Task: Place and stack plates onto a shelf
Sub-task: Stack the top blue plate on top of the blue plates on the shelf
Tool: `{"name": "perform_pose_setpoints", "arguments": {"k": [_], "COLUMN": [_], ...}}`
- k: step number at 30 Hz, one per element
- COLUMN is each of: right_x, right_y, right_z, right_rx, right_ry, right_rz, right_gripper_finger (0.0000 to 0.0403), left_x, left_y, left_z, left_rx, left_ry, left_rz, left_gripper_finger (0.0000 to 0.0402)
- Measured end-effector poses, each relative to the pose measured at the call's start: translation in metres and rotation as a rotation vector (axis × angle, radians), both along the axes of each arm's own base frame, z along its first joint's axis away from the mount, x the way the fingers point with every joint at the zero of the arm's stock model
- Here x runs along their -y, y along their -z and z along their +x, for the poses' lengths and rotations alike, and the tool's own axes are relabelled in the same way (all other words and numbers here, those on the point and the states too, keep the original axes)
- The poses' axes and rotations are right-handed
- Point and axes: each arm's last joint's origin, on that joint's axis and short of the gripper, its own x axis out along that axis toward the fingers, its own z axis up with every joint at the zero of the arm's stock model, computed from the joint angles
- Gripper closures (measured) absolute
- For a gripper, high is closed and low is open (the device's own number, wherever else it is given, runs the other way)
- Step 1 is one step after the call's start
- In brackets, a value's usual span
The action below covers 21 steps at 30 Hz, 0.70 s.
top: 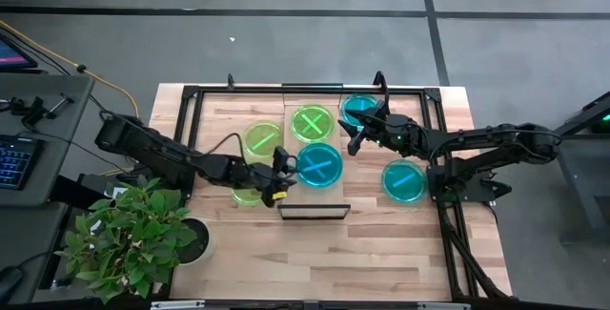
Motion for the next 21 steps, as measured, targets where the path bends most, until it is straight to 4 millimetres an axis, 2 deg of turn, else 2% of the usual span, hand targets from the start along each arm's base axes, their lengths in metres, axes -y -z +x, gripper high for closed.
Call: {"name": "perform_pose_setpoints", "arguments": {"k": [5,9,15,21], "right_x": [0.000,0.000,0.000,0.000], "right_y": [0.001,0.001,0.001,0.001], "right_z": [0.000,0.000,0.000,0.000], "right_rx": [-0.008,-0.013,-0.014,-0.015], "right_ry": [0.000,0.000,0.000,-0.001], "right_rz": [0.002,0.002,0.002,0.000], "right_gripper_finger": [0.0219,0.0219,0.0219,0.0219], "left_x": [-0.023,-0.048,-0.072,-0.080], "left_y": [-0.029,-0.038,-0.039,-0.031], "left_z": [-0.023,-0.048,-0.079,-0.096], "left_rx": [0.045,0.135,0.394,0.475], "left_ry": [0.018,0.039,0.033,-0.009], "left_rz": [-0.311,-0.508,-0.587,-0.612], "left_gripper_finger": [0.0231,0.0231,0.0231,0.0231]}}
